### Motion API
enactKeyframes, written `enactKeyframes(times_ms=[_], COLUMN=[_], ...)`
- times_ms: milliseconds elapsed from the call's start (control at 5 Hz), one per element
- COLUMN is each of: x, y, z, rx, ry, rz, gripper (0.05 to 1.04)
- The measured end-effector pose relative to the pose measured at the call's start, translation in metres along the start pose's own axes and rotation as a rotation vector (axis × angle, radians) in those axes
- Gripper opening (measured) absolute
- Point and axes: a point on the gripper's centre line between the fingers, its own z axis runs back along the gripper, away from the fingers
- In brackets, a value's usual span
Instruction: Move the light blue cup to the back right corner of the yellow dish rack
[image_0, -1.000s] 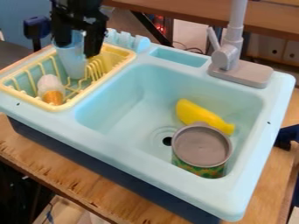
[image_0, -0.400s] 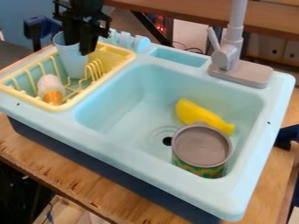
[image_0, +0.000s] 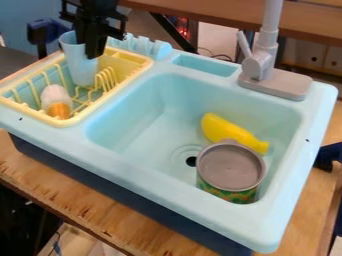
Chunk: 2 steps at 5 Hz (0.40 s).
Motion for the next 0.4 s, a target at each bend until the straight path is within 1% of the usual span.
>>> enactKeyframes(times_ms=[200, 400], x=[-0.0050, -0.0110], y=[0.0033, 0.0064], z=[0.0001, 0.0080], rx=[0.021, 0.084], ry=[0.032, 0.050], rz=[0.011, 0.051], gripper=[0.091, 0.091])
